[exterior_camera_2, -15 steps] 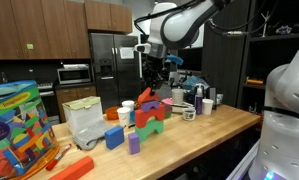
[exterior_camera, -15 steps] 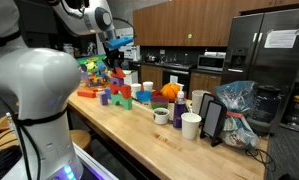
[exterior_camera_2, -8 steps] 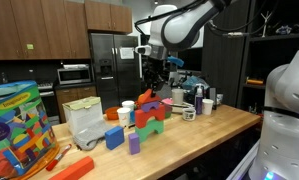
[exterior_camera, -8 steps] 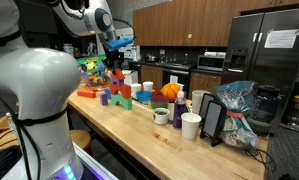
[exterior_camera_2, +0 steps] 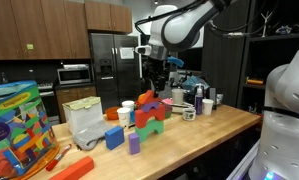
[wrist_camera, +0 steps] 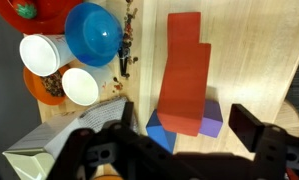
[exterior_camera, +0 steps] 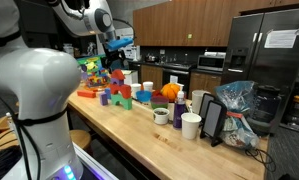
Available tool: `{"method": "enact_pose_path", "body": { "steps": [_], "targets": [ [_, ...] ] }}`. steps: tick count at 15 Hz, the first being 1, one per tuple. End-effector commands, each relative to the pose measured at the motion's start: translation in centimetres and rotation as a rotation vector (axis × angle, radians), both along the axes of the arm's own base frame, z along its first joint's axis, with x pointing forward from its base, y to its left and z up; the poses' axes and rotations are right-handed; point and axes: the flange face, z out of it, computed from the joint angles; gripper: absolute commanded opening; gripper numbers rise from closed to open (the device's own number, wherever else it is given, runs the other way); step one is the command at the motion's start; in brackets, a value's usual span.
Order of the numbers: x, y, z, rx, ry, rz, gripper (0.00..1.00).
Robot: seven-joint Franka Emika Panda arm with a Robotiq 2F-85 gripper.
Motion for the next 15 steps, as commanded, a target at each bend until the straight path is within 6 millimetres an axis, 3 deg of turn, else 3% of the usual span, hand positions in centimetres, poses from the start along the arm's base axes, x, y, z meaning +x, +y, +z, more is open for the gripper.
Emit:
{"method": "enact_pose_path", "body": {
  "steps": [1, 5, 9, 15],
  "targets": [
    [-0.2, -0.2, 0.4, 0.025, -0.008, 0.005, 1.00],
    [-1.1, 0.8, 1.4, 0.021, -0.022, 0.023, 1.00],
    [-2.5, 3.2, 2.4, 0.004, -0.048, 0.071, 1.00],
    [-5.9, 7.6, 1.6, -0.026, -0.032, 0.210, 1.00]
  ]
}}
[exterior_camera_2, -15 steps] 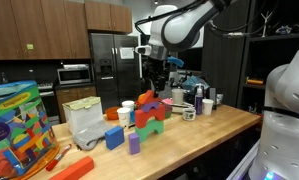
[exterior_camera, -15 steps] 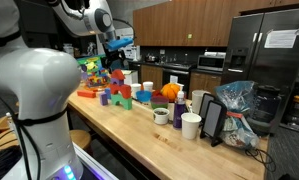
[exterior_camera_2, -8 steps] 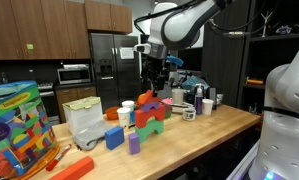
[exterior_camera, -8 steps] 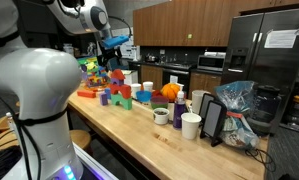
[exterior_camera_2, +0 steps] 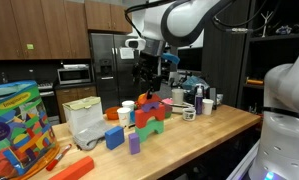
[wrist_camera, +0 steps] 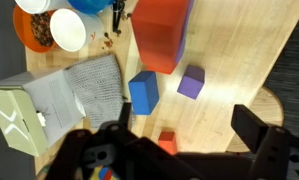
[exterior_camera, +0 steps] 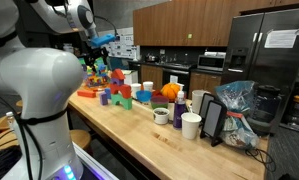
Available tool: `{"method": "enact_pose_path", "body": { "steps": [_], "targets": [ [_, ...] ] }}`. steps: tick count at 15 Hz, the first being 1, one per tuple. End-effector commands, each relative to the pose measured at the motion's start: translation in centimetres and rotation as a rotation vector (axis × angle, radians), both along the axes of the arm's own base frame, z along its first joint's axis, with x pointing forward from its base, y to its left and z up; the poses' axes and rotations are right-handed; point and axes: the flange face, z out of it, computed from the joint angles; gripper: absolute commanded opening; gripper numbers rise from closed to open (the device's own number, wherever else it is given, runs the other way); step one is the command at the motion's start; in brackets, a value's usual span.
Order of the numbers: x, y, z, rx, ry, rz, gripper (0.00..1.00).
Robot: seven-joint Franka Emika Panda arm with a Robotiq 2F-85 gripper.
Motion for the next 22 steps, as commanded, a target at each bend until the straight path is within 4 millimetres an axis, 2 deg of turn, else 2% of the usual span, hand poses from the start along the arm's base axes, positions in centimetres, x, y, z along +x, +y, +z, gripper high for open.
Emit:
{"method": "enact_pose_path", "body": {
  "steps": [1, 7, 13, 14, 22],
  "targets": [
    [-2.8, 1.9, -0.3, -0.034, 0.010, 0.075, 1.00],
    [-7.8, 4.0, -3.1, -0.113, 0.013, 0.186, 1.00],
    [-11.2, 3.5, -6.4, -0.194, -0.001, 0.247, 1.00],
    [-10.7, 4.9, -6.0, -0.207, -0.001, 0.253, 1.00],
    [-12.8, 6.8, -6.4, -0.256, -0.065, 0.302, 1.00]
  ]
}}
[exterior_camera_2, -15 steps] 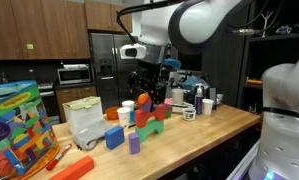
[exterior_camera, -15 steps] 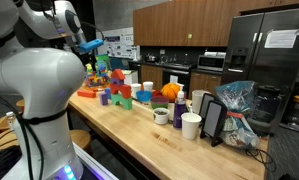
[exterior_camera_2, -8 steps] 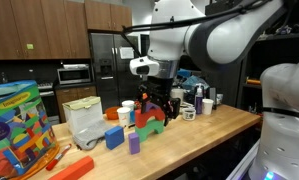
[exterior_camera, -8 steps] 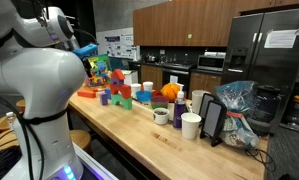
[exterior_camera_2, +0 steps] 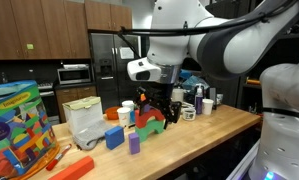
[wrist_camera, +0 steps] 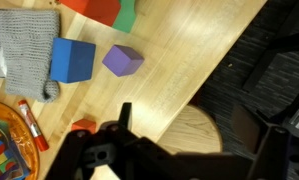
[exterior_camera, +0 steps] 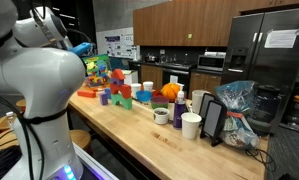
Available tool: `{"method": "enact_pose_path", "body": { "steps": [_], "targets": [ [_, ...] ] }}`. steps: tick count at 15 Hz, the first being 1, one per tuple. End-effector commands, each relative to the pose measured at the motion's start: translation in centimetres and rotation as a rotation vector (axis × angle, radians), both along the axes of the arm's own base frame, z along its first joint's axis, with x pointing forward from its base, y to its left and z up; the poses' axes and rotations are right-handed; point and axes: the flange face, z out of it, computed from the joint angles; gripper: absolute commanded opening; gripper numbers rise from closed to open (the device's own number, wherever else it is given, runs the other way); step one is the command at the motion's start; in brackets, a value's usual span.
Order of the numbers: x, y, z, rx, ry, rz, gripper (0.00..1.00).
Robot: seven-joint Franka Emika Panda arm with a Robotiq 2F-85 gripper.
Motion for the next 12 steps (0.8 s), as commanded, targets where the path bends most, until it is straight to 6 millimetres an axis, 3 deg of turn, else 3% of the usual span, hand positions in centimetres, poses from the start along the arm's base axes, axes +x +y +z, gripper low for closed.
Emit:
{"method": "enact_pose_path", "body": {
  "steps": [1, 12],
  "targets": [
    [-0.9, 0.9, 0.0, -0.008, -0.035, 0.015, 1.00],
    [-2.5, 1.8, -0.5, -0.061, -0.115, 0.025, 1.00]
  ]
}}
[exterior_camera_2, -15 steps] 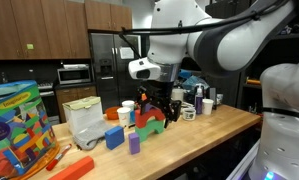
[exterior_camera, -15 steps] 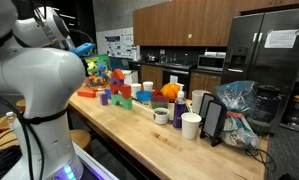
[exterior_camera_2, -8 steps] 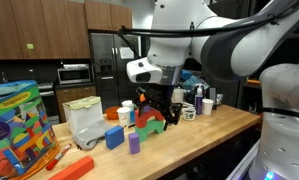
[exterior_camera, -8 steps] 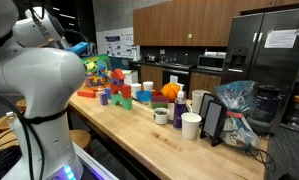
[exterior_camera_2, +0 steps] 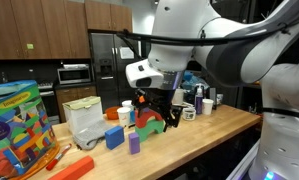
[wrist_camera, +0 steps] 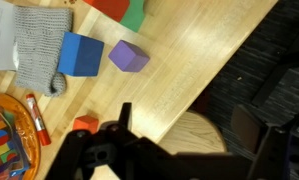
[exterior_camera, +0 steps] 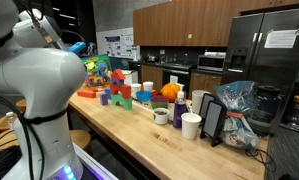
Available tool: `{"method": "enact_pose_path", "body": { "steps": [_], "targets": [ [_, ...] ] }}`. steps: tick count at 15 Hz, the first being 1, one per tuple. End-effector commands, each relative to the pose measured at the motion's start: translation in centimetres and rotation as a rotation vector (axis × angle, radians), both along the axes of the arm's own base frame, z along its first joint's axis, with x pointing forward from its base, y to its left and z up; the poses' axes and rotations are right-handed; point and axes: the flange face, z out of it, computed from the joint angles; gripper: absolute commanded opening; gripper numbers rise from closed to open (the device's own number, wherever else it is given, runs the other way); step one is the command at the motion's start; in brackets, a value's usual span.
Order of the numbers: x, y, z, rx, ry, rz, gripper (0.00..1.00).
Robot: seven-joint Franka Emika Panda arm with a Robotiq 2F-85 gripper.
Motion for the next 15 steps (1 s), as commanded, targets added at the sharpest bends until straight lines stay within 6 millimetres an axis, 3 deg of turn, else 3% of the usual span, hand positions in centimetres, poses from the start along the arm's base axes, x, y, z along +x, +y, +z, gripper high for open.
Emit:
{"method": "enact_pose_path", "body": {
  "steps": [1, 6, 15],
  "targets": [
    [-0.5, 0.2, 0.1, -0.017, -0.043, -0.009, 1.00],
    [0.5, -0.4, 0.0, 0.000, -0.037, -0.047, 1.00],
    [5.3, -4.3, 1.6, 0.089, 0.016, -0.178, 1.00]
  ]
}}
